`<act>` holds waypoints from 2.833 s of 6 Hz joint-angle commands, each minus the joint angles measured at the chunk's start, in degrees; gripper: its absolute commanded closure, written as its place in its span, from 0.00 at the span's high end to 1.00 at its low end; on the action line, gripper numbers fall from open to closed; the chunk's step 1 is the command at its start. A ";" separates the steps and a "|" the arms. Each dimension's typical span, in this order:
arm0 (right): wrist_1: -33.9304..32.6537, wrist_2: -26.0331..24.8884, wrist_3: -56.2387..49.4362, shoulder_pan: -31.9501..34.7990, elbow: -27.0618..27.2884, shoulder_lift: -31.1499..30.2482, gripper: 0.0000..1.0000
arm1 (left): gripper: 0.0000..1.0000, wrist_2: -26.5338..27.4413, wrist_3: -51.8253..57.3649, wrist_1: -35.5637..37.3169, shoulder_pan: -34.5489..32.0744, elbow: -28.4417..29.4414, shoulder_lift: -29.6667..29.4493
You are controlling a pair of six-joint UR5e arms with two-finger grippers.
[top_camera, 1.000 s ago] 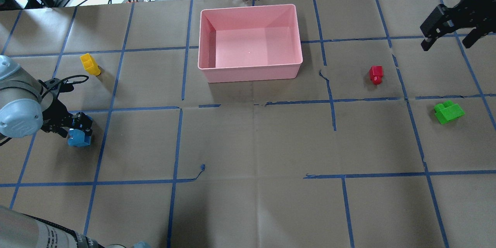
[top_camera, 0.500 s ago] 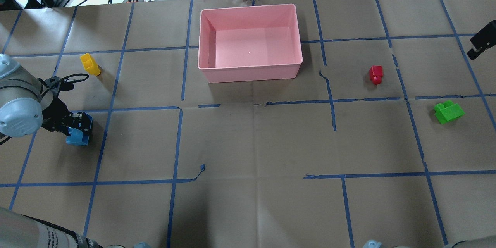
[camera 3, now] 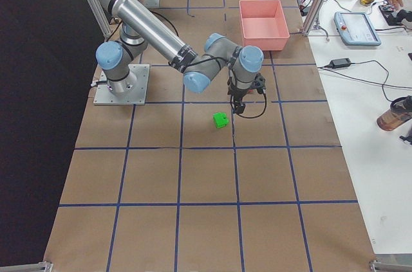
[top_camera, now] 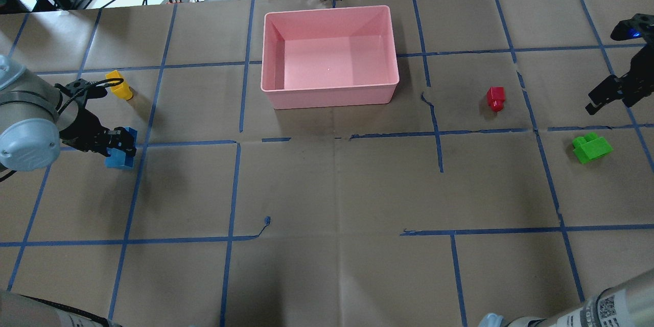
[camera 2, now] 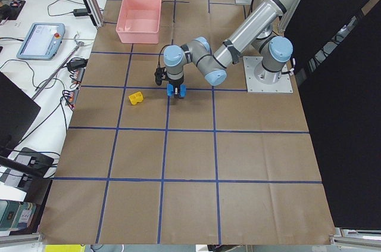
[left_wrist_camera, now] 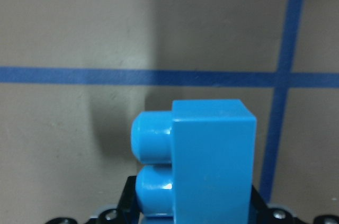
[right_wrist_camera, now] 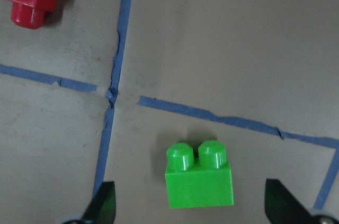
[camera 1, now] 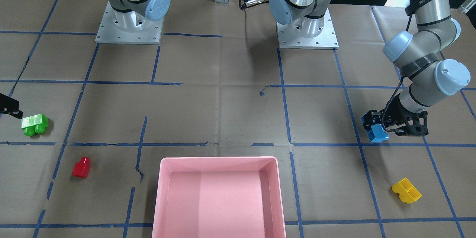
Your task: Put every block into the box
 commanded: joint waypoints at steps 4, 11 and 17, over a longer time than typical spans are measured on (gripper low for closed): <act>-13.12 -5.80 -5.70 -0.01 6.66 5.86 1.00 | 0.00 0.14 -4.51 -5.60 -32.50 28.96 -11.18; -8.91 -4.62 -3.44 0.51 1.86 3.42 0.27 | 0.99 8.48 -10.23 -6.77 -35.38 34.75 -16.16; 17.82 3.20 36.92 27.43 -27.08 3.04 0.27 | 0.99 8.14 -10.66 -8.82 -7.34 27.70 -13.74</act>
